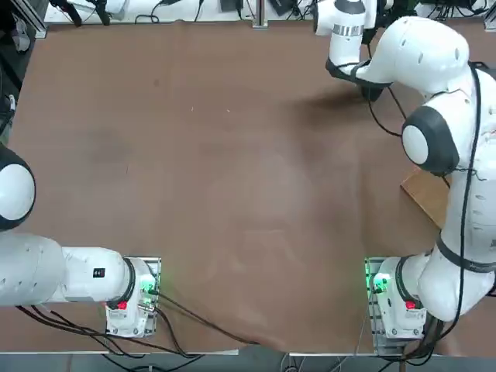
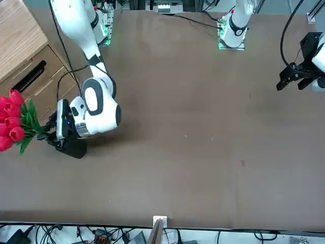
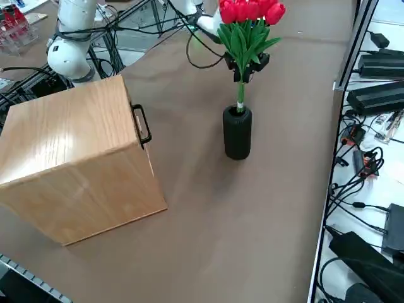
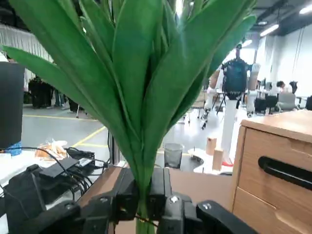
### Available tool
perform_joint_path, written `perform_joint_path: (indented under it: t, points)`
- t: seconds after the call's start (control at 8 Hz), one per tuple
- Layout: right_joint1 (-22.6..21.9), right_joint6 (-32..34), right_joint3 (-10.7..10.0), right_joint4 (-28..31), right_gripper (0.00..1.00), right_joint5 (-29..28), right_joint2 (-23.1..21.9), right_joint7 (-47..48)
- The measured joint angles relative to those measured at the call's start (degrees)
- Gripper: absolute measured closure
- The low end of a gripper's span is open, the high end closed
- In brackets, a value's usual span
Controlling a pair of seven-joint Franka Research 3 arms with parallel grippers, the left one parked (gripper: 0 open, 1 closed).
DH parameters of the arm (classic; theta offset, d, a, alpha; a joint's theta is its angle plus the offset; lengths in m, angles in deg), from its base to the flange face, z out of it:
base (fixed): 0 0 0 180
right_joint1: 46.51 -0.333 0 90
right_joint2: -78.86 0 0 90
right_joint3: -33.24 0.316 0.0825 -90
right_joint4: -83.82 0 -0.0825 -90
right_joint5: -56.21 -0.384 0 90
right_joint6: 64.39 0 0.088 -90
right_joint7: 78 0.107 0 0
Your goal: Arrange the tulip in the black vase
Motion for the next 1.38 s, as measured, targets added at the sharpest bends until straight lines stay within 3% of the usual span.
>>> perform_joint_path:
  t: [0.38,0.88,1.38]
  points:
    - [-0.28,1.21,0.06,-0.69,0.88,-0.34,1.29,0.42]
    - [-0.75,1.65,0.4,-0.73,0.88,-5.45,1.39,0.42]
    - [-0.18,1.57,0.28,-0.73,0.88,-5.66,3.17,0.41]
